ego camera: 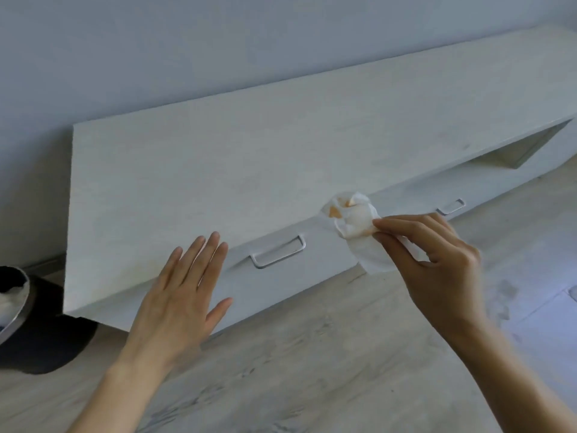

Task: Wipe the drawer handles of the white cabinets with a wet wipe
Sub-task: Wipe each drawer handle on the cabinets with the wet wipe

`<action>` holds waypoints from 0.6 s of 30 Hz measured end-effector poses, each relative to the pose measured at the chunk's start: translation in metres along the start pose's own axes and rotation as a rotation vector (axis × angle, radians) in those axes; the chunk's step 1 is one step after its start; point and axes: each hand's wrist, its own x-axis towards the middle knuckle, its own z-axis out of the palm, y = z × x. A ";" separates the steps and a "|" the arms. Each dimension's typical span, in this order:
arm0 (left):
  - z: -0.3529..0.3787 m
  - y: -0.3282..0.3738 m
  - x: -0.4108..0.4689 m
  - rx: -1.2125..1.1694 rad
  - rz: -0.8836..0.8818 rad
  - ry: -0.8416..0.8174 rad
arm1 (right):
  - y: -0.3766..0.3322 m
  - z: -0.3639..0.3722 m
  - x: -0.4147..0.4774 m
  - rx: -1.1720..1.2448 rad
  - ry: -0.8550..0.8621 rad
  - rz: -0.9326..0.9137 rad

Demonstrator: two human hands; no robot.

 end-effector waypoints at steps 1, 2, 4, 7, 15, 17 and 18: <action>0.021 0.003 0.001 0.024 -0.008 0.046 | 0.014 0.019 -0.013 0.010 -0.002 -0.013; 0.039 0.005 0.001 0.044 -0.020 0.093 | 0.026 0.036 -0.025 0.017 -0.006 -0.026; 0.067 0.006 0.002 0.077 -0.040 0.182 | 0.043 0.064 -0.043 0.030 -0.015 -0.056; 0.091 0.002 0.003 0.140 -0.039 0.306 | 0.059 0.094 -0.059 0.062 -0.033 -0.100; 0.117 -0.008 0.018 0.308 -0.080 0.508 | 0.072 0.133 -0.065 0.074 0.040 -0.143; 0.121 -0.010 0.021 0.326 -0.084 0.532 | 0.071 0.139 -0.063 0.081 0.052 -0.164; 0.122 -0.010 0.021 0.330 -0.083 0.541 | 0.070 0.142 -0.062 0.082 0.053 -0.177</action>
